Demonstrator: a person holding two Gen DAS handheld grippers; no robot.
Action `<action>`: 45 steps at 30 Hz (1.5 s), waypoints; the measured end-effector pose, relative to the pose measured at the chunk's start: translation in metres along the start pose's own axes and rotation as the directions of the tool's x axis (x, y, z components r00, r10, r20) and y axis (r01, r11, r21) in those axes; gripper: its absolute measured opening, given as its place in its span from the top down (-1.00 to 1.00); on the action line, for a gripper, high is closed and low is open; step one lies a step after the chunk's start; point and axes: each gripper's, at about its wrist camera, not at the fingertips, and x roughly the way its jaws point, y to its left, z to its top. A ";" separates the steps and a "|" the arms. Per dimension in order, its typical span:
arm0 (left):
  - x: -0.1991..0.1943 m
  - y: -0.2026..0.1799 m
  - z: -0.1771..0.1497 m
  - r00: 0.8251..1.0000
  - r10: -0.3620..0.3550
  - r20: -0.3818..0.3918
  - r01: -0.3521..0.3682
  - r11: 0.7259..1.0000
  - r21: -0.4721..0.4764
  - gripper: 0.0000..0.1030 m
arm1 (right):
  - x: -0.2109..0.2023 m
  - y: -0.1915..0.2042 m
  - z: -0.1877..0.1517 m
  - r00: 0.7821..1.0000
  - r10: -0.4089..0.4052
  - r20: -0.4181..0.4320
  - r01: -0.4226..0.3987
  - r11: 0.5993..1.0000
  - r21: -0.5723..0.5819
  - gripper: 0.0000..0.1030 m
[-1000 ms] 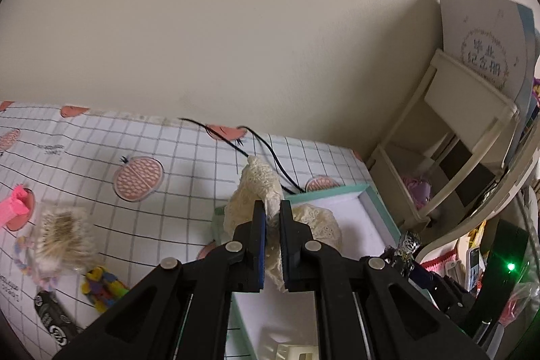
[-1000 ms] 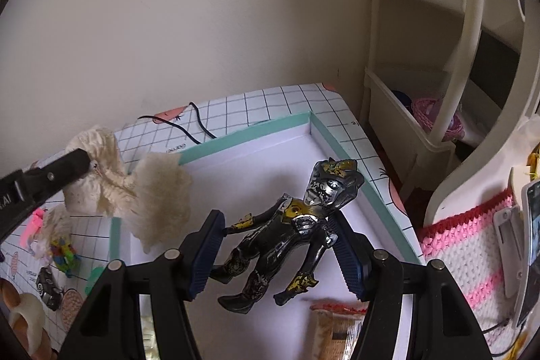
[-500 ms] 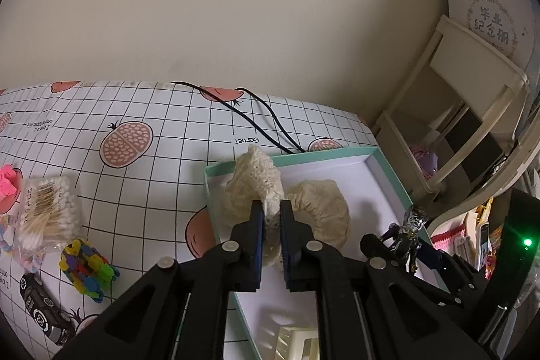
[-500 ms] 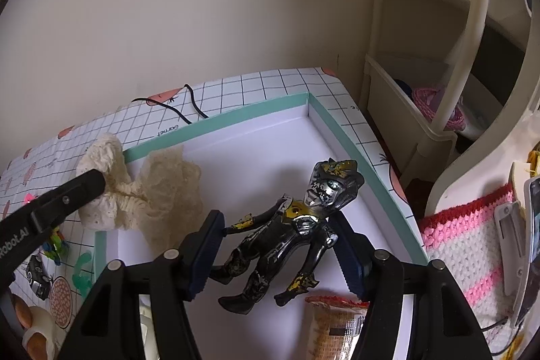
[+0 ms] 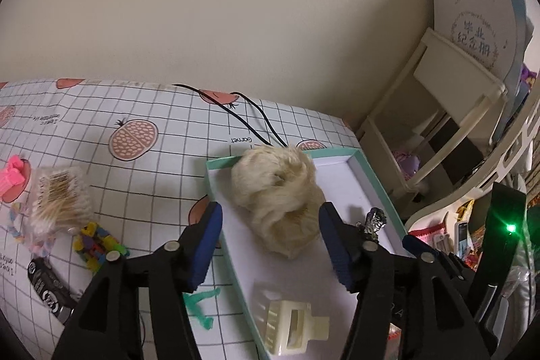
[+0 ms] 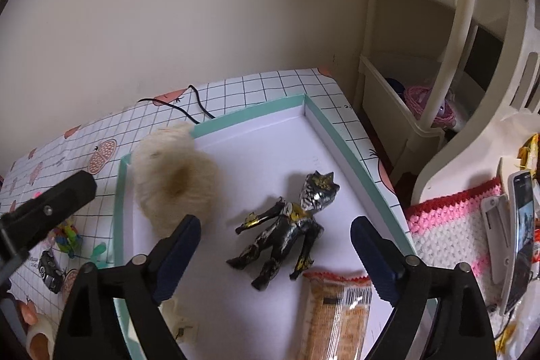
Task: Organize objects
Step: 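Carry the scrunchie and figure over the tray and open both tools, then withdraw both tools from the tray toward the remaining items on the table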
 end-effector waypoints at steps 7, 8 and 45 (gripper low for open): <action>-0.025 0.015 -0.004 0.999 0.045 -0.001 -0.045 0.999 -0.029 -0.46 | -0.019 0.004 -0.006 1.000 0.010 0.017 -0.010 1.000 0.008 -1.00; -0.030 0.018 -0.005 0.999 0.054 0.002 -0.053 0.998 -0.032 -0.50 | -0.021 0.004 -0.008 1.000 0.012 0.017 -0.012 1.000 0.007 -1.00; -0.110 0.139 -0.048 0.980 0.198 0.014 -0.188 0.949 -0.255 -1.00 | -0.045 0.047 -0.057 1.000 0.004 -0.023 -0.004 1.000 0.002 -1.00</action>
